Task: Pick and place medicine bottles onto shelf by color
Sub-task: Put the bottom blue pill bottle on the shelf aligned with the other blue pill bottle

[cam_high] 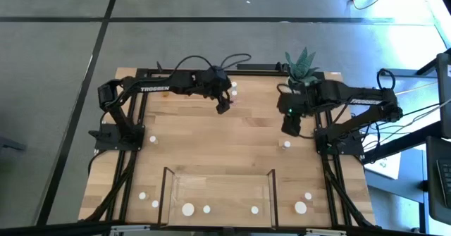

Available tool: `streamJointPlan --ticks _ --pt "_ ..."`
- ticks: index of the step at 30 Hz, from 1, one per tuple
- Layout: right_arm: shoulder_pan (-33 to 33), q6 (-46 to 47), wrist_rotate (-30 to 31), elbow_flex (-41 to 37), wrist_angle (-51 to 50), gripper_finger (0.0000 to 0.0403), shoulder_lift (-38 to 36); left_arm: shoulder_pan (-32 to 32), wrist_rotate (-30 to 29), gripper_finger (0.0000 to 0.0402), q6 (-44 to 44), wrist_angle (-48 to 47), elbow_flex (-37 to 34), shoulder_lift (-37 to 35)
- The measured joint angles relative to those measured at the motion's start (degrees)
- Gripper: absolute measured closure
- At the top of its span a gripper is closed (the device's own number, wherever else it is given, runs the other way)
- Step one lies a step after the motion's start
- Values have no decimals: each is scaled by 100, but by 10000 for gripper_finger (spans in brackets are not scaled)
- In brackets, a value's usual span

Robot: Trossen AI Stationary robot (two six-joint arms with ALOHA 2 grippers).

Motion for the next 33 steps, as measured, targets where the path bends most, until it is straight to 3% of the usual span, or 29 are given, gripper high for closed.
streamJointPlan --ticks 8,13,19,33 --pt "486 1030 -327 -1539 538 196 -511 -302 -4 85 224 -127 0 -67" --pt "769 1059 -631 -2176 1034 196 -631 -302 -11 85 174 -350 2 -173" --pt "881 916 -1111 -2627 1197 196 -588 -330 7 85 452 -433 2 -298" --pt "898 1052 -1114 -3142 1828 196 -590 -387 13 85 523 -408 2 -323"
